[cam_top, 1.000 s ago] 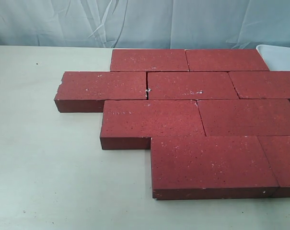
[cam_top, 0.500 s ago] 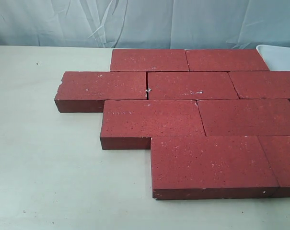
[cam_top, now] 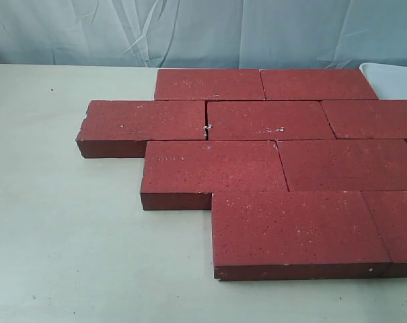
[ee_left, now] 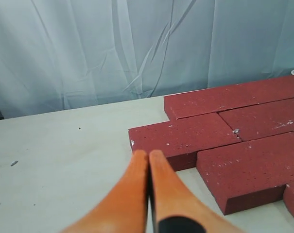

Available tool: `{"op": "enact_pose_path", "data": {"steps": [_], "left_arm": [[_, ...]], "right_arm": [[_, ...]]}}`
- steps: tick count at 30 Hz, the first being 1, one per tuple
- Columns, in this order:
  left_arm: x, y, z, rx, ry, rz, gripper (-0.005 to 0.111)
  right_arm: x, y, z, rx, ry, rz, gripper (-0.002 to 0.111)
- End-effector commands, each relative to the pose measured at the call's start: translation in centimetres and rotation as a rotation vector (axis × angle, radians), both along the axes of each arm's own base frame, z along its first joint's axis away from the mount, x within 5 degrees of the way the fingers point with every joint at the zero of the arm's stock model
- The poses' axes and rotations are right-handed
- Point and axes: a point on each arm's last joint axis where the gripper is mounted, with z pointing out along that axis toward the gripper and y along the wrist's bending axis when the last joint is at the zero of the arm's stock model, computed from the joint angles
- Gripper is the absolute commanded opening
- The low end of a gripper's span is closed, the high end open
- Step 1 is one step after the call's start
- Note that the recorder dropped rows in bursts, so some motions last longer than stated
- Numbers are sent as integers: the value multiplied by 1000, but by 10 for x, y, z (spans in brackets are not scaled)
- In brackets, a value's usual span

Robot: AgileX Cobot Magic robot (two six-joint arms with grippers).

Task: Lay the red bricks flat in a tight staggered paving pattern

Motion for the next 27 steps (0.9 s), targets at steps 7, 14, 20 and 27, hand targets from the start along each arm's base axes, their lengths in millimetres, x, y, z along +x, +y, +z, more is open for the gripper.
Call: {"op": "enact_pose_path", "data": {"steps": [7, 14, 20, 27], "left_arm": [[0, 2, -2, 38, -9, 12, 0], [1, 2, -10, 31, 4, 10, 0], [11, 2, -37, 32, 46, 22, 0], [25, 3, -70, 18, 49, 50, 0]], "right_arm": [[0, 0, 0, -3, -12, -4, -1], [0, 0, 0, -5, -12, -4, -1], [0, 0, 0, -5, -12, -4, -1], [0, 0, 0, -5, -12, -4, -1]]}}
